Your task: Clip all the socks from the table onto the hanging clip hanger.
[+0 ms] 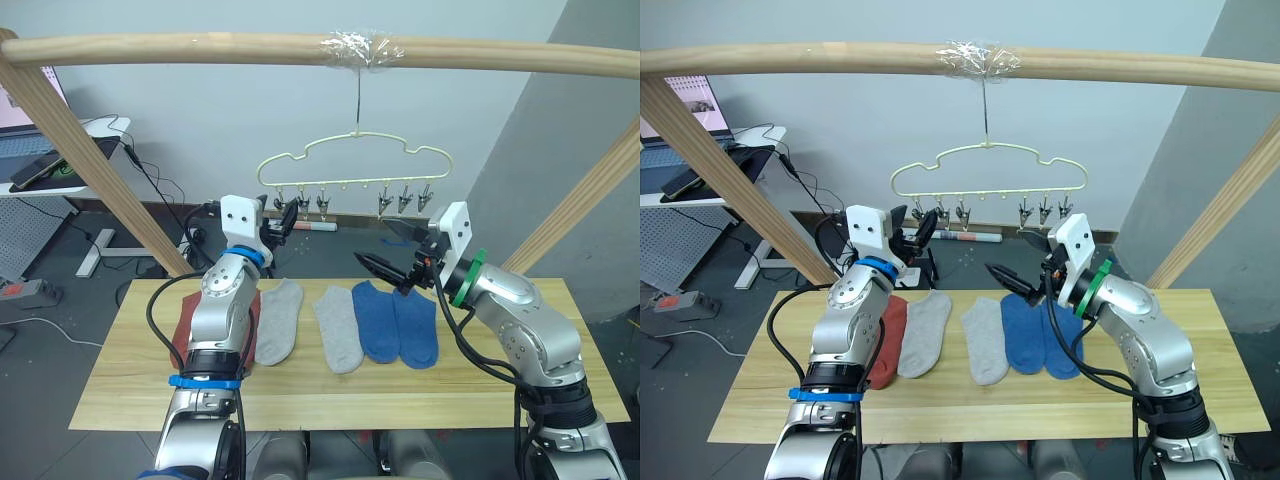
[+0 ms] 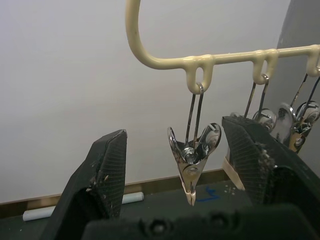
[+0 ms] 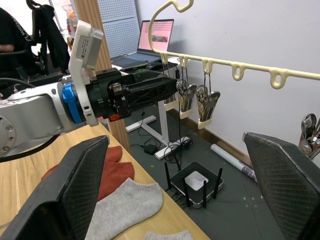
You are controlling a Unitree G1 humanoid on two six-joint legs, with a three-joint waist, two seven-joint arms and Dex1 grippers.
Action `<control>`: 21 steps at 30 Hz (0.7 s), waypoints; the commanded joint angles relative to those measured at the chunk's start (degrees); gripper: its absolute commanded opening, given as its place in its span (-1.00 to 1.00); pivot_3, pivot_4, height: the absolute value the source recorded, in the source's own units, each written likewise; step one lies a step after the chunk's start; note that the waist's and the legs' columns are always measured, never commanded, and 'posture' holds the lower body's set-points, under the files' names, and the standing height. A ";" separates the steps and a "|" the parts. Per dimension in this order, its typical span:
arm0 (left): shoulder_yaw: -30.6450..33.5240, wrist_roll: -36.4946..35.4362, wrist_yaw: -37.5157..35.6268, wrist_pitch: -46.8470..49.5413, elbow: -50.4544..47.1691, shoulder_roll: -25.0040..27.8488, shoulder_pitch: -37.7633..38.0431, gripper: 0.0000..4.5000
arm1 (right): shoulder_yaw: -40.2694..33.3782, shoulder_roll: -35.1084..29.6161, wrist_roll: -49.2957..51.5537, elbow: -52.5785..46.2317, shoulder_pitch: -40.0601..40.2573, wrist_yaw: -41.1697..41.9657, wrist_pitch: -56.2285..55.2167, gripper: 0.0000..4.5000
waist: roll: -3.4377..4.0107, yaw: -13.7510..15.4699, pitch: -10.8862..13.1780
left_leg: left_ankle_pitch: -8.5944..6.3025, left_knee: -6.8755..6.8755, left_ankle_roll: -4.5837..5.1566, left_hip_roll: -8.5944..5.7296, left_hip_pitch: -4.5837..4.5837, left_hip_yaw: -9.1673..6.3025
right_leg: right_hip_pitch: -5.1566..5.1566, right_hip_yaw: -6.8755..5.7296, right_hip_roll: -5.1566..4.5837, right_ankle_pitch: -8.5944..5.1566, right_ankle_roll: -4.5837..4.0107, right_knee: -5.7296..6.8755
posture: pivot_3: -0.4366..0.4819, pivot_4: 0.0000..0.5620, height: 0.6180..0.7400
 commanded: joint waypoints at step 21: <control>-0.74 2.12 -2.73 -2.23 -1.87 1.37 -0.14 -1.00 | 4.34 -3.12 -10.88 6.05 8.91 -7.03 0.92 1.00 | 0.01 0.01 0.03 | 0.00 0.00 0.00 0.00 -0.01 -0.01 | 0.00 0.00 0.00 0.00 0.00 -0.02 | -0.28 -0.39 1.00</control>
